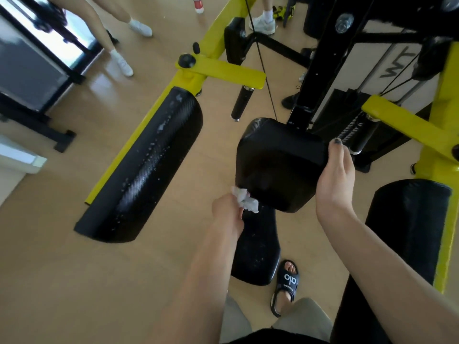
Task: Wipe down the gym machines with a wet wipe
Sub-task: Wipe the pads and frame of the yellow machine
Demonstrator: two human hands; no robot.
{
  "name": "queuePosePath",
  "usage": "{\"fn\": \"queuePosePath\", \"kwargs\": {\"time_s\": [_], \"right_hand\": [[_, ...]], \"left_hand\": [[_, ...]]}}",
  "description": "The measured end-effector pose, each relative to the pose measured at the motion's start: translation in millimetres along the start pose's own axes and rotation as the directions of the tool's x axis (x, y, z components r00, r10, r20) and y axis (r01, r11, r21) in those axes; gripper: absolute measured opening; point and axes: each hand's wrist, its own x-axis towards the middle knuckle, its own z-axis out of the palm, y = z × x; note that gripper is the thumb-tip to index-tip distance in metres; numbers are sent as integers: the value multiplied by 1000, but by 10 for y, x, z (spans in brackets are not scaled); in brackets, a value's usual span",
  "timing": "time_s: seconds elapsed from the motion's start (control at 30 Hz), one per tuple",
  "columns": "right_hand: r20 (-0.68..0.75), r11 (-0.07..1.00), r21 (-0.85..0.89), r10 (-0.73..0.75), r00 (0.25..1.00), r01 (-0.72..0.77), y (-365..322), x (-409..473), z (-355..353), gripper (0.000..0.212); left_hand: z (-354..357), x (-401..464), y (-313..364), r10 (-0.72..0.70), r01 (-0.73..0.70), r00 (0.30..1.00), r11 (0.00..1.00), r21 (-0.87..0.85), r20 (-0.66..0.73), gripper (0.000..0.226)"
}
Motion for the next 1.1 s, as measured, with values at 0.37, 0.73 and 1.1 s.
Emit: {"fn": "queuePosePath", "kwargs": {"time_s": [0.37,0.73,1.1], "right_hand": [[33,728,-96,-680,733,679,-278,-727,409,28],[414,943,250,102,904,-221,-63,-1347,1376,29],[246,962,248,53,968,-116,-99,-1203,1626,17]], "left_hand": [[-666,-1046,1021,330,-430,836,891,147,439,27],[-935,-947,1486,393,-599,786,673,434,477,27],[-1142,-716,1915,619,-769,635,446,458,462,29]]}}
